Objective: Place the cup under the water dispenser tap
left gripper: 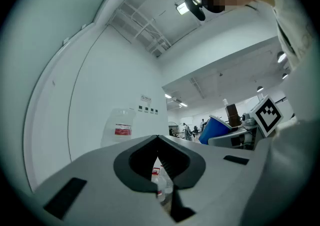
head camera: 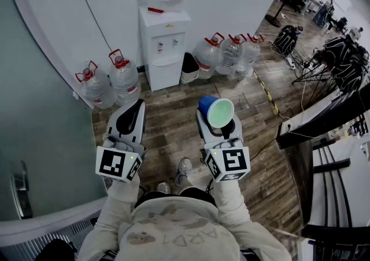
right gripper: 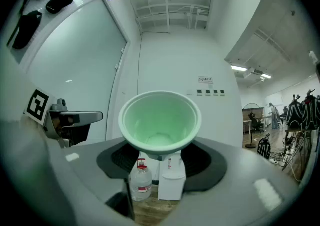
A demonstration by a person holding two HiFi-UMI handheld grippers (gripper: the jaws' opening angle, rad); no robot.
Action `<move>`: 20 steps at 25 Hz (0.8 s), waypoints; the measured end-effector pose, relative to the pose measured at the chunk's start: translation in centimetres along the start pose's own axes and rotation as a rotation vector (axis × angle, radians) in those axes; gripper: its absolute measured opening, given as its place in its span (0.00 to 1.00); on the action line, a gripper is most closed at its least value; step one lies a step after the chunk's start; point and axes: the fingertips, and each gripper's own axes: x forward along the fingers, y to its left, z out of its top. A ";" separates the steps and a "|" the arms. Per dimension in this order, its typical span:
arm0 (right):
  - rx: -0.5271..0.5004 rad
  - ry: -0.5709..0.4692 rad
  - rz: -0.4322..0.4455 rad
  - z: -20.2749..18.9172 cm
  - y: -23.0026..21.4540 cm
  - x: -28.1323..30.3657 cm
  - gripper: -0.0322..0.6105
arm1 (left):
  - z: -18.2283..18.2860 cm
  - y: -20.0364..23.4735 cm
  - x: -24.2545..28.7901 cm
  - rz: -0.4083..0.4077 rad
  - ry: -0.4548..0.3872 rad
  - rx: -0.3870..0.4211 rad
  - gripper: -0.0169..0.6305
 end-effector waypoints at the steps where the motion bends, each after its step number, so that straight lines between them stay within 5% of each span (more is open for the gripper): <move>1: -0.001 -0.001 0.000 0.0 0.0 0.2 0.47 | -0.1 0.2 0.2 0.001 0.000 -0.001 0.04; 20: -0.012 -0.009 0.047 -0.1 -5.2 8.3 0.47 | -1.1 3.0 8.5 0.052 -0.009 -0.008 0.04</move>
